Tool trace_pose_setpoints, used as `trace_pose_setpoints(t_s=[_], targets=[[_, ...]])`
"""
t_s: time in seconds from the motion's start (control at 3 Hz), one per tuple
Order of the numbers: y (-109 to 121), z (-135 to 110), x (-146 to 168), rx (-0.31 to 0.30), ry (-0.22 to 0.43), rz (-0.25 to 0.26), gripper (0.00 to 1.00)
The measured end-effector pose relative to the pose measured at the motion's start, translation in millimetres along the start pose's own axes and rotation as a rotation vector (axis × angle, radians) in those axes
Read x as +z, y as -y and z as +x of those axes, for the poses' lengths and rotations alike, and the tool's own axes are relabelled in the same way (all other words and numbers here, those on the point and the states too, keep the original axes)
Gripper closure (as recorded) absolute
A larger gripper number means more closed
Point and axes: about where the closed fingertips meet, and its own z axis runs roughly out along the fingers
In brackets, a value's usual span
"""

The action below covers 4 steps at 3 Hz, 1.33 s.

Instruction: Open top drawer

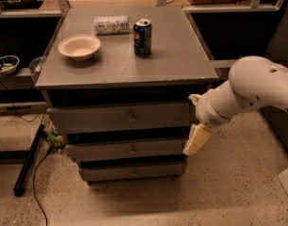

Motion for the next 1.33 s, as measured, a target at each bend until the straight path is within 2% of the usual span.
trace_pose_setpoints(t_s=[0.33, 0.67, 1.0, 1.33], targets=[[5, -3, 11, 0.004, 0.034, 0.001, 0.00], [18, -19, 31, -0.005, 0.111, -0.014, 0.00], [35, -46, 81, -0.033, 0.175, -0.059, 0.00], [35, -46, 81, -0.033, 0.175, -0.059, 0.00]])
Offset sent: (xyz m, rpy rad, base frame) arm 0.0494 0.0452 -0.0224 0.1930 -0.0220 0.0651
